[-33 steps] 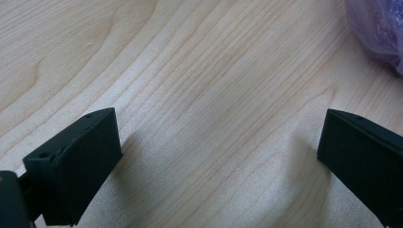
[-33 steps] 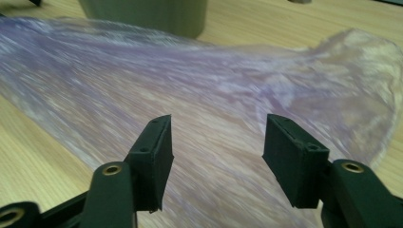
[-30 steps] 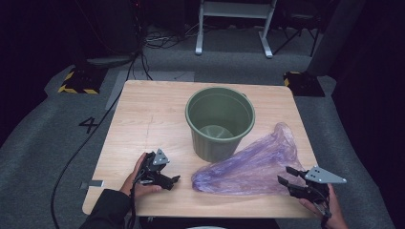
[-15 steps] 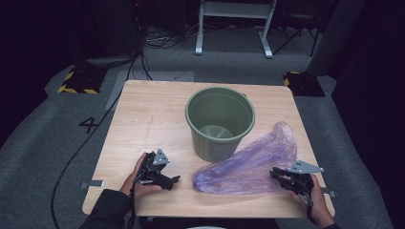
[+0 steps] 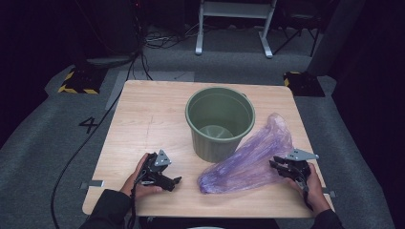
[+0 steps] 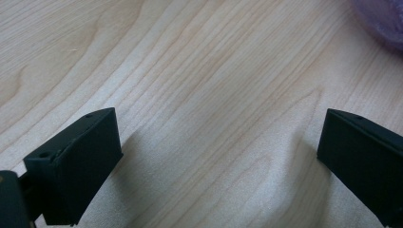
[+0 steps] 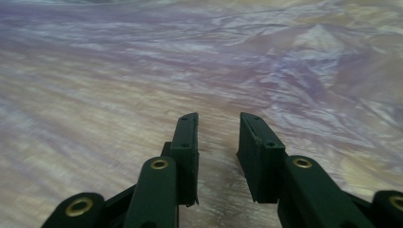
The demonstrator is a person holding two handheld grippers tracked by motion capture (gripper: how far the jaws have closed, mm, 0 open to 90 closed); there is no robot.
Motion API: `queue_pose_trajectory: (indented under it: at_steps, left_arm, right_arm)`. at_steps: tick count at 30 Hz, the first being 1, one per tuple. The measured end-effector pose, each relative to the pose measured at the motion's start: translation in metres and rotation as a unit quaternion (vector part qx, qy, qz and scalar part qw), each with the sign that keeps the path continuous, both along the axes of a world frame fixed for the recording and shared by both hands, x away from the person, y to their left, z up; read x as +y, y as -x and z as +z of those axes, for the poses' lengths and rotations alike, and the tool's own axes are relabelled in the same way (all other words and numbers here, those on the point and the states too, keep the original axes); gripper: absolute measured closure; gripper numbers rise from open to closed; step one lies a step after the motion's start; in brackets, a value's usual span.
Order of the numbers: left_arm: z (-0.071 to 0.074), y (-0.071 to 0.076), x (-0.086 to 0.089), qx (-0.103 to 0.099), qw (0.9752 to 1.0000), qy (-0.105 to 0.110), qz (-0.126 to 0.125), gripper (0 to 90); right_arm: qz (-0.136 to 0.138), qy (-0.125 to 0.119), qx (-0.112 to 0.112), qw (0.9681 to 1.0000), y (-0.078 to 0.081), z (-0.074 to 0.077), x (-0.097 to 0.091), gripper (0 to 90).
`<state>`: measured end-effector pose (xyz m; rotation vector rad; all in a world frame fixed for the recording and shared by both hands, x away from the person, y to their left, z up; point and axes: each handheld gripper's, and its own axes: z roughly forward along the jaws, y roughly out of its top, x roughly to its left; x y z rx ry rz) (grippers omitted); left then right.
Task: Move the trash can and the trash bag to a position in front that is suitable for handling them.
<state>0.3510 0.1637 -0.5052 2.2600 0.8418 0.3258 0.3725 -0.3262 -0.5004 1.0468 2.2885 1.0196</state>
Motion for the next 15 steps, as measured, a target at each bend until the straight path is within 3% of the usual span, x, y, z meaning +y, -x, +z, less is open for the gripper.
queue_pose_trajectory:
  at_steps: [1, 2, 9, 15]
  left_arm:
    - [0.0, 0.0, 0.0, 0.0, 1.0, 0.0, -0.001, 0.3]
    - [0.0, 0.0, -0.001, 0.001, 1.0, 0.0, -0.001, 0.3]
    - [0.0, 0.001, -0.002, -0.002, 1.0, 0.0, -0.003, 0.3]
    - [0.0, 0.003, -0.009, -0.001, 1.0, -0.001, -0.007, 0.3]
  right_arm:
    - [0.0, 0.0, 0.0, 1.0, 0.0, 0.0, 0.0, 68.1]
    - [-0.01, 0.016, -0.008, 0.9998, -0.008, 0.001, 0.001, 67.1]
    - [-0.038, 0.025, -0.02, 0.9988, -0.025, 0.002, 0.003, 60.4]
    - [-0.034, -0.024, -0.045, 0.9981, -0.01, 0.02, -0.003, 51.5]
